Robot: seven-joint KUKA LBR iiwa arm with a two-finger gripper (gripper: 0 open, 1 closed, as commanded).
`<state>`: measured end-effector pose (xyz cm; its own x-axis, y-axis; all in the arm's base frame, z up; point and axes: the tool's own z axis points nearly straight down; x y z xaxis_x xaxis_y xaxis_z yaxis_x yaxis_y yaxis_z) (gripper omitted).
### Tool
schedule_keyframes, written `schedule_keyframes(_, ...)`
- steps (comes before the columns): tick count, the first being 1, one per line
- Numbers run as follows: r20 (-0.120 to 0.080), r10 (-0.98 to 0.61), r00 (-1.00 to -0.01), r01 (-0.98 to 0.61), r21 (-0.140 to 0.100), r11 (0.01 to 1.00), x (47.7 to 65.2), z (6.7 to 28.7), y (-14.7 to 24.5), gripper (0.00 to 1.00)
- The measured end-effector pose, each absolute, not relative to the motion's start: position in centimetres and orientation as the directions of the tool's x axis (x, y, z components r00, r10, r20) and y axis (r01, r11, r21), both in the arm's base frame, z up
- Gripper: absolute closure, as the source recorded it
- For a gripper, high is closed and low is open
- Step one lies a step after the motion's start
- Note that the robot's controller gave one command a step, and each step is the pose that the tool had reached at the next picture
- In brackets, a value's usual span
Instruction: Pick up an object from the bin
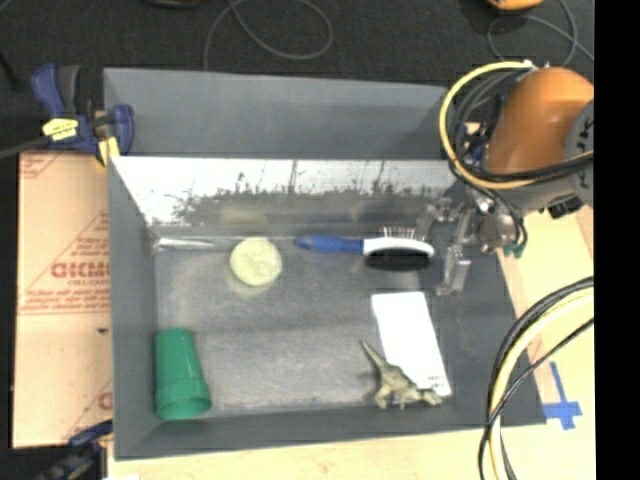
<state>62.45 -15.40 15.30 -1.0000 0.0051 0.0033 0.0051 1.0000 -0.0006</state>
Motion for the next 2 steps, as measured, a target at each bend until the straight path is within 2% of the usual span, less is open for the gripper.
schedule_keyframes(1, -0.005, 0.002, -1.000, 0.002, -0.002, 1.000, 62.6, 15.8, -15.3, 0.00)
schedule_keyframes(2, -0.014, 0.124, -0.992, 0.124, -0.001, 0.992, 63.6, 11.6, -15.4, 0.00)
